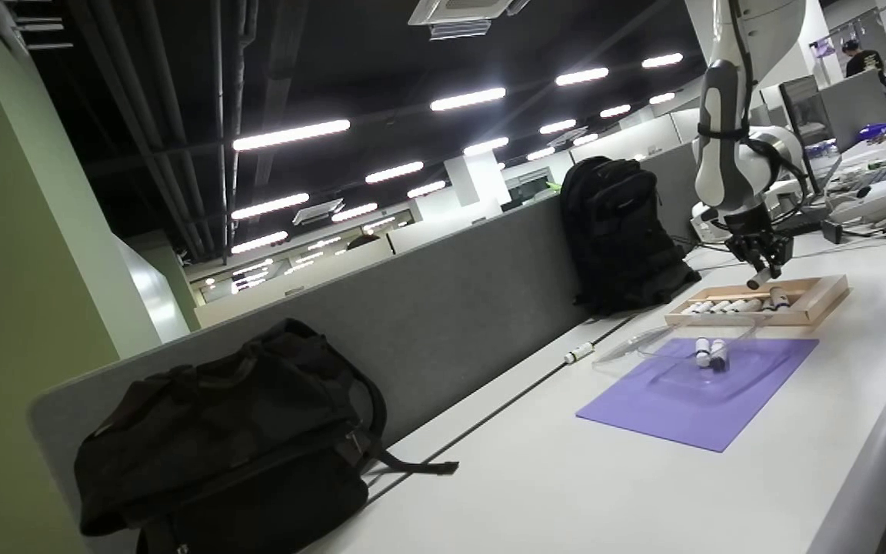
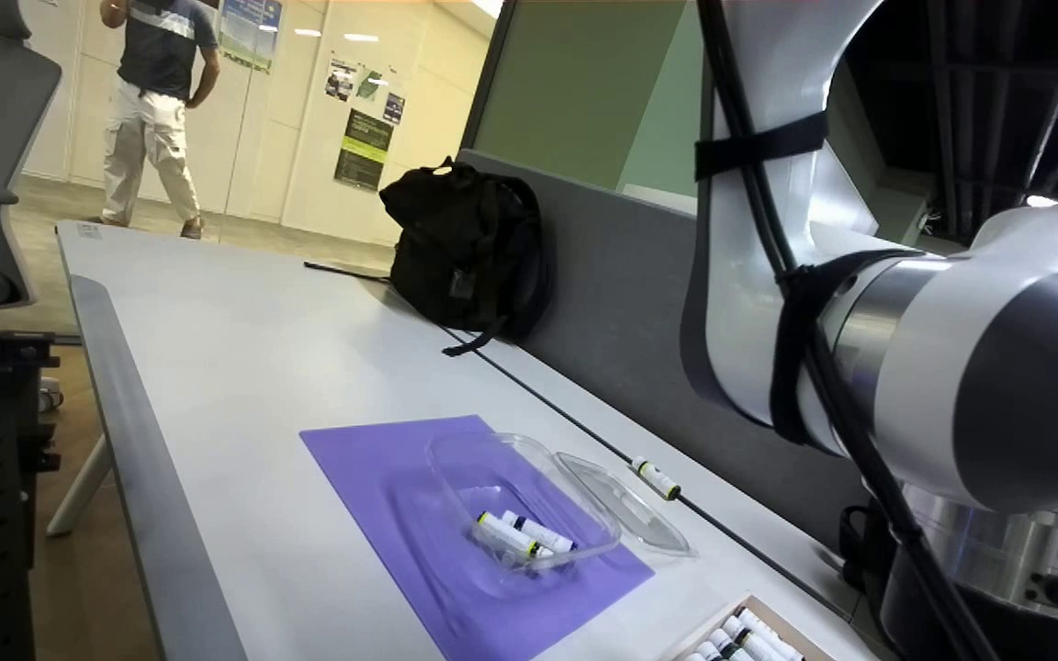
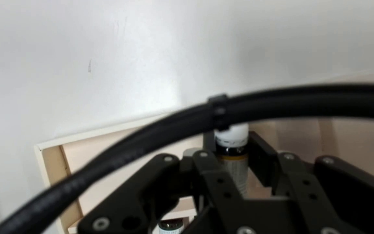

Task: Remove one bottle from the container and place it on the right side of the tray

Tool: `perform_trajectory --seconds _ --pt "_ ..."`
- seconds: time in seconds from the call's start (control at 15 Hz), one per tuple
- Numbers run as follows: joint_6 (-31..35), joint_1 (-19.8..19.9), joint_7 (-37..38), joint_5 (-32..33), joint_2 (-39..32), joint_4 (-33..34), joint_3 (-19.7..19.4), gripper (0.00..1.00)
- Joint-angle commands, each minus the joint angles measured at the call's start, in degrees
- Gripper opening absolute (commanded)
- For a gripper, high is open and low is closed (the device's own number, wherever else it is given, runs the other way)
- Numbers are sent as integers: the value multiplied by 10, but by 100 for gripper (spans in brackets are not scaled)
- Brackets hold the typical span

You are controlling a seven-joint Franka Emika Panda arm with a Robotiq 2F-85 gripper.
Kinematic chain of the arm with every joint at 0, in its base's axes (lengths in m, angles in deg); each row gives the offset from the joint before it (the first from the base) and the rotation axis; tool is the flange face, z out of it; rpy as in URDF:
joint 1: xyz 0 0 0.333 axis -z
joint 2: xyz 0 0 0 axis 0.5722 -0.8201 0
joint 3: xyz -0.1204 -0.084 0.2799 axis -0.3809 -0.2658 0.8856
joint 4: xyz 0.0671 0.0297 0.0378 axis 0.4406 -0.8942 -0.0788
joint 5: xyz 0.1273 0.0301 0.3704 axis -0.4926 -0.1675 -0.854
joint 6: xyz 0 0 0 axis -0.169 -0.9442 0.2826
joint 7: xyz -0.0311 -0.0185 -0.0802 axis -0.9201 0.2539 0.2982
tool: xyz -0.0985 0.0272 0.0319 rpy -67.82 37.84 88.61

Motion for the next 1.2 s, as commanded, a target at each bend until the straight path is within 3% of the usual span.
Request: perform_trajectory --seconds 0.0,1.0,1.07,1.13 --pt "16 25 -36 -17 -16 17 21 7" --pt "29 60 -81 -27 -57 39 53 7" --pt "22 58 -79 -27 -55 40 52 54" --pt "21 60 -81 -29 -53 40 56 55"
